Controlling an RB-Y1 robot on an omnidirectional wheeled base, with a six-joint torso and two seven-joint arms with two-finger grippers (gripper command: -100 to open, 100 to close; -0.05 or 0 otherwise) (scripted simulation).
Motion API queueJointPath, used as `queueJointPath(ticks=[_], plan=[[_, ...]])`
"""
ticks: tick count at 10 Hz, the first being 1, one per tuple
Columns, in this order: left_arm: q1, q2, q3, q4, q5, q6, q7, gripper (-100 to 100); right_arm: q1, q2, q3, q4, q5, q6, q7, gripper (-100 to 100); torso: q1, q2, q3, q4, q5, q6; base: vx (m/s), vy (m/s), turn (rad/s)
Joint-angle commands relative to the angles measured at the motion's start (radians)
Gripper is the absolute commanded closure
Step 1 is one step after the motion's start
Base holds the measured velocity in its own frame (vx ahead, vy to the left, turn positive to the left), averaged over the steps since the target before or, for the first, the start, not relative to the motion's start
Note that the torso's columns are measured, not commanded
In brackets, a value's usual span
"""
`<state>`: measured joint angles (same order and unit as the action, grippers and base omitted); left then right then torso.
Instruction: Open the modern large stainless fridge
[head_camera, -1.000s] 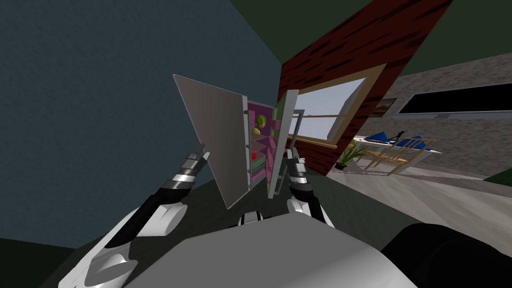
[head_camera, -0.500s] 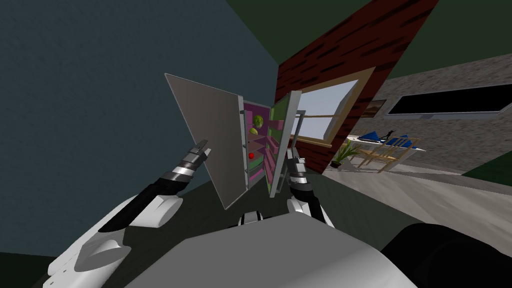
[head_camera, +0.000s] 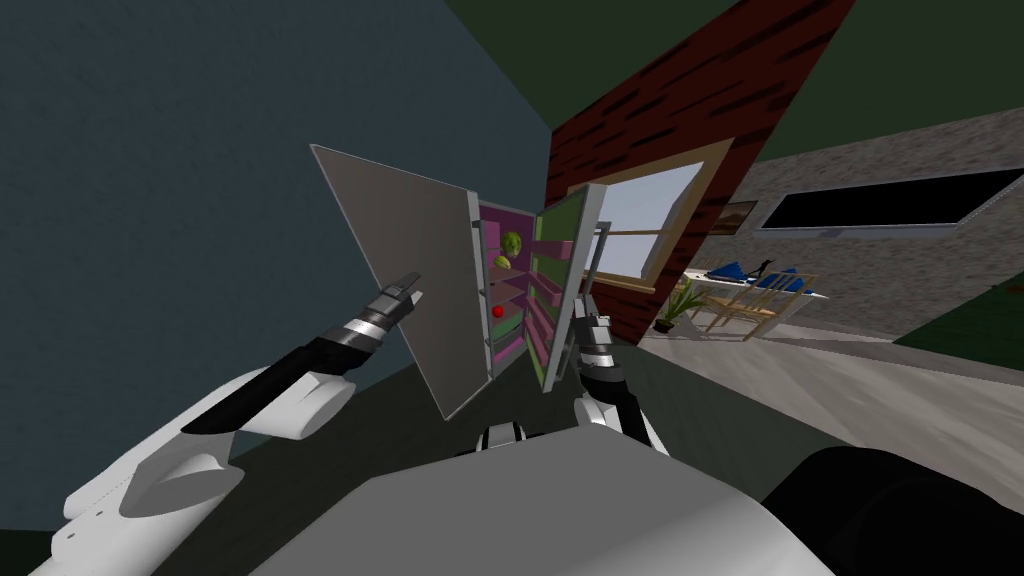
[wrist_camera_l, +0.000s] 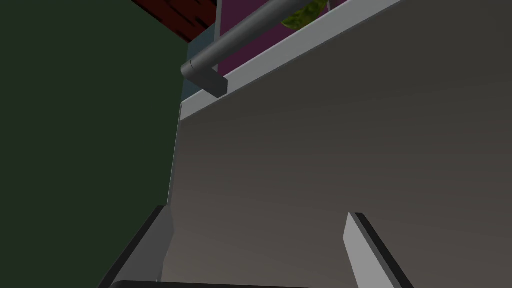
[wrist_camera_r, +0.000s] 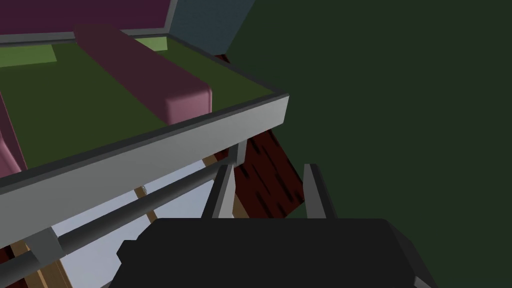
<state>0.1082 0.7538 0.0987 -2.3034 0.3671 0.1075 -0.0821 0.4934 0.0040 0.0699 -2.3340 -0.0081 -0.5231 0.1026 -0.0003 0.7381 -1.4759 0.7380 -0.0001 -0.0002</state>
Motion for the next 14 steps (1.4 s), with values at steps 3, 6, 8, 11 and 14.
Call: queueJointPath(ticks=[3, 6, 8, 11, 14], plan=[[-0.067, 0.133, 0.023, -0.004, 0.059, 0.114, 0.014, -100, 0.000, 0.000, 0.000, 0.000, 0.000, 0.000, 0.000, 0, 0.000, 0.000, 0.000, 0.000, 0.000, 0.000, 0.001, -0.051, -0.032], [-0.130, 0.223, 0.040, 0.004, 0.117, 0.198, 0.028, -100, 0.000, 0.000, 0.000, 0.000, 0.000, 0.000, 0.000, 0, 0.000, 0.000, 0.000, 0.000, 0.000, 0.000, 0.006, -0.065, -0.037], [-0.162, 0.278, 0.047, 0.010, 0.148, 0.247, 0.035, -100, 0.000, 0.000, 0.000, 0.000, 0.000, 0.000, 0.000, 0, 0.001, 0.000, 0.000, 0.000, 0.000, 0.000, 0.018, -0.060, -0.026], [-0.193, 0.355, 0.053, 0.019, 0.180, 0.304, 0.042, -100, 0.000, 0.000, 0.000, 0.000, 0.000, 0.000, 0.000, 0, -0.001, 0.000, 0.000, 0.000, 0.000, 0.000, 0.020, -0.069, -0.022], [-0.257, 0.447, 0.064, 0.043, 0.246, 0.389, 0.056, -100, 0.000, 0.000, 0.000, 0.000, 0.000, 0.000, 0.000, 0, 0.001, 0.000, 0.000, 0.000, 0.000, 0.000, 0.037, -0.073, -0.020]])
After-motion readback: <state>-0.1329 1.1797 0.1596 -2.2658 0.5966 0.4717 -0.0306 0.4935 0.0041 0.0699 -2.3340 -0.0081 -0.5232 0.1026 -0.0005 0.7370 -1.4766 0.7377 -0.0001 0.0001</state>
